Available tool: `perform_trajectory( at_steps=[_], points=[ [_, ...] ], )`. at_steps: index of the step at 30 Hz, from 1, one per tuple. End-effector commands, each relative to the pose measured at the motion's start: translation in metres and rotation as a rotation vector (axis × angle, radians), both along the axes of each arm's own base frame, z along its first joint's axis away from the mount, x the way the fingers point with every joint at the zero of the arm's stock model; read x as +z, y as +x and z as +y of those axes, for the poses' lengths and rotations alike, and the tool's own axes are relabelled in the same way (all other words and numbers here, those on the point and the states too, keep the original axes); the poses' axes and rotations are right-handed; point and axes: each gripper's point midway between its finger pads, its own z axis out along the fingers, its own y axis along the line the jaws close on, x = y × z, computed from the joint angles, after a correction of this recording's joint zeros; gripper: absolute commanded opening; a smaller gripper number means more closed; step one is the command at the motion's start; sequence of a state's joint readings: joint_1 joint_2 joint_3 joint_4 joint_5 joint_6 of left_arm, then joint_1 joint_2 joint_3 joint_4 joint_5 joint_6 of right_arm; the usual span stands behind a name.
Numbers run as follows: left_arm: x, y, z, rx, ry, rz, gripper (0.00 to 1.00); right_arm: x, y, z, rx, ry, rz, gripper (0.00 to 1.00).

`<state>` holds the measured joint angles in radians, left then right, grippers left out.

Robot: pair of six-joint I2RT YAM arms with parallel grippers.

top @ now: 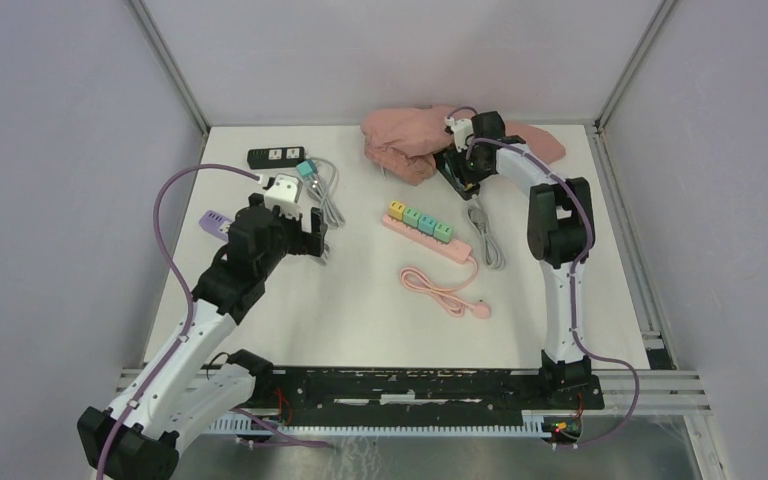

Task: Pull the plug off the socket
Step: Pick up the socket from the center of the board.

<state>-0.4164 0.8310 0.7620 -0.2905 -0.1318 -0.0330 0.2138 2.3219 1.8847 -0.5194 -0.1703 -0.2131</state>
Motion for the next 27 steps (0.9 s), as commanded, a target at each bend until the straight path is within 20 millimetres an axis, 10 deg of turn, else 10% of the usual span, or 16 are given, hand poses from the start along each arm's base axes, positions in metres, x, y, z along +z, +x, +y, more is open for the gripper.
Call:
perform_trajectory(
  at_steps=[1,10,20,27],
  points=[
    [0.018,0.004,0.002,-0.010,0.026,-0.066,0.99,0.007,0.009,-0.002,0.001,-0.042,-0.036,0.50],
    [0.024,0.000,-0.002,-0.035,0.000,-0.082,0.99,0.070,-0.007,-0.034,0.020,-0.020,-0.124,0.04],
    [0.043,-0.012,-0.013,-0.101,-0.082,-0.145,0.99,0.173,-0.085,-0.091,0.176,0.137,-0.213,0.00],
    [0.065,-0.032,-0.031,-0.218,-0.194,-0.239,0.99,0.226,-0.159,-0.083,0.357,0.119,-0.315,0.00]
  ],
)
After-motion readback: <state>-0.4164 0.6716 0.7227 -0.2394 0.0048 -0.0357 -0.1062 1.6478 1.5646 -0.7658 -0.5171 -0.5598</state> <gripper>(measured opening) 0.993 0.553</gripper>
